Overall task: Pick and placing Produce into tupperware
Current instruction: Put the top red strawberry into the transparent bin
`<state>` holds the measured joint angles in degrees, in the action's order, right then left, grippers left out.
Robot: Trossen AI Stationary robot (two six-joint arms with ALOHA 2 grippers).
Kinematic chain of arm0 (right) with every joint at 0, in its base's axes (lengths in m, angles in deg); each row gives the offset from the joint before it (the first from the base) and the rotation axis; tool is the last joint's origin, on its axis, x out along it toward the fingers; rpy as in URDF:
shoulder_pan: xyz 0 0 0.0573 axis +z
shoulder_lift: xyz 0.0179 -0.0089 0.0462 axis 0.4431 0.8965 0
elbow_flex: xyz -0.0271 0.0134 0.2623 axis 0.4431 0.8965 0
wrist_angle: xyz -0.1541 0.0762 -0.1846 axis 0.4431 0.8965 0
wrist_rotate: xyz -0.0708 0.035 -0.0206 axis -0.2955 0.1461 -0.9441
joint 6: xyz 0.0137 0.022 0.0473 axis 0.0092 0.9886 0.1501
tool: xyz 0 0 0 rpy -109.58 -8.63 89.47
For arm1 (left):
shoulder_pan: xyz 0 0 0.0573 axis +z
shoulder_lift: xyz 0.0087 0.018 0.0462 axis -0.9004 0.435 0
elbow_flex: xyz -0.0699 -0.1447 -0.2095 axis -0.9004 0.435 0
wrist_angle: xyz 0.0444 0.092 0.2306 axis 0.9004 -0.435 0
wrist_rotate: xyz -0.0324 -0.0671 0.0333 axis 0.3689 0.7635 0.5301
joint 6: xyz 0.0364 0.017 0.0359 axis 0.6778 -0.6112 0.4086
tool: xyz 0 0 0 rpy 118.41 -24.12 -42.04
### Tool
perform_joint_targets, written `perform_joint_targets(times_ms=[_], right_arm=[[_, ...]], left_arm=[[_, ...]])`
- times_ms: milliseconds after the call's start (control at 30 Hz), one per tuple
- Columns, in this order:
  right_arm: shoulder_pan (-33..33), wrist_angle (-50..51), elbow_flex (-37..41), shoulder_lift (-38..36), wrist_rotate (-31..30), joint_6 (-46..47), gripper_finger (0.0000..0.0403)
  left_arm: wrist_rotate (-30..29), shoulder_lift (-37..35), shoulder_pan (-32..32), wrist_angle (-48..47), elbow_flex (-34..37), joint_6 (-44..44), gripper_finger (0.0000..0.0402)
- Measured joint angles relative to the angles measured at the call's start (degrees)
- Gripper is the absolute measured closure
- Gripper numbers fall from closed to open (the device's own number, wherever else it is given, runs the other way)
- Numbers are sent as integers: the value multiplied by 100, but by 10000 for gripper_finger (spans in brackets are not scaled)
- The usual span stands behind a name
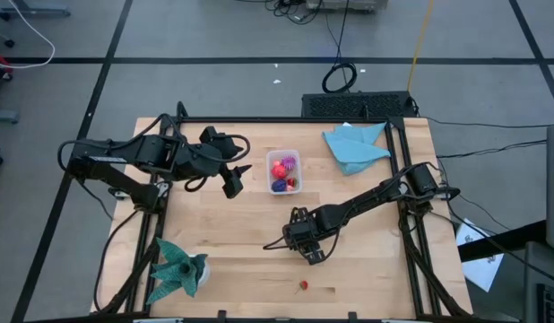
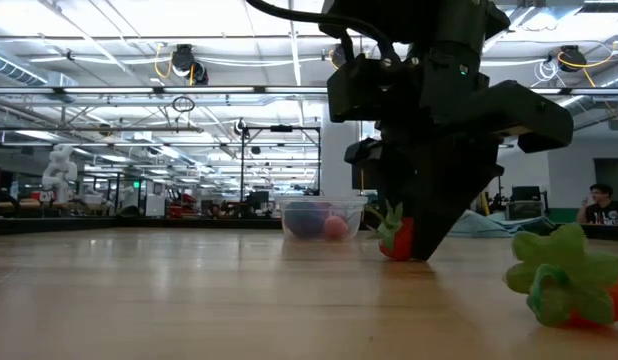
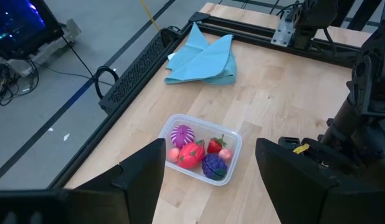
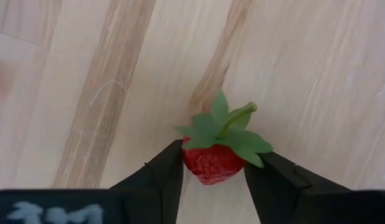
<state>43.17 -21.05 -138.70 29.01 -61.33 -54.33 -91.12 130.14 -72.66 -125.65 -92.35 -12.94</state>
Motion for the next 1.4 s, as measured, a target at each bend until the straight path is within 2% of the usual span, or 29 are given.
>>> perform_joint_targets(times_ms=[133, 500, 767, 967, 1300, 1400], right_arm=[[0, 0, 0, 0, 0, -55, 272], [0, 9, -12, -174, -2, -119, 267], [-117, 335, -530, -426, -327, -686, 267], [-669, 662, -1204, -431, -345, -1263, 266], [-1993, 740, -1633, -428, -300, -1497, 266], [-2323, 676, -1639, -428, 37, -1492, 266]], left_arm=[[0, 0, -1, 0, 0, 0, 146], [0, 0, 0, 0, 0, -26, 146], [-4, 0, 0, 4, 2, -28, 146], [-11, 0, 9, 8, 2, 11, 146], [-211, 0, 139, 11, 2, 81, 146], [-212, 0, 216, 13, 2, 89, 146]])
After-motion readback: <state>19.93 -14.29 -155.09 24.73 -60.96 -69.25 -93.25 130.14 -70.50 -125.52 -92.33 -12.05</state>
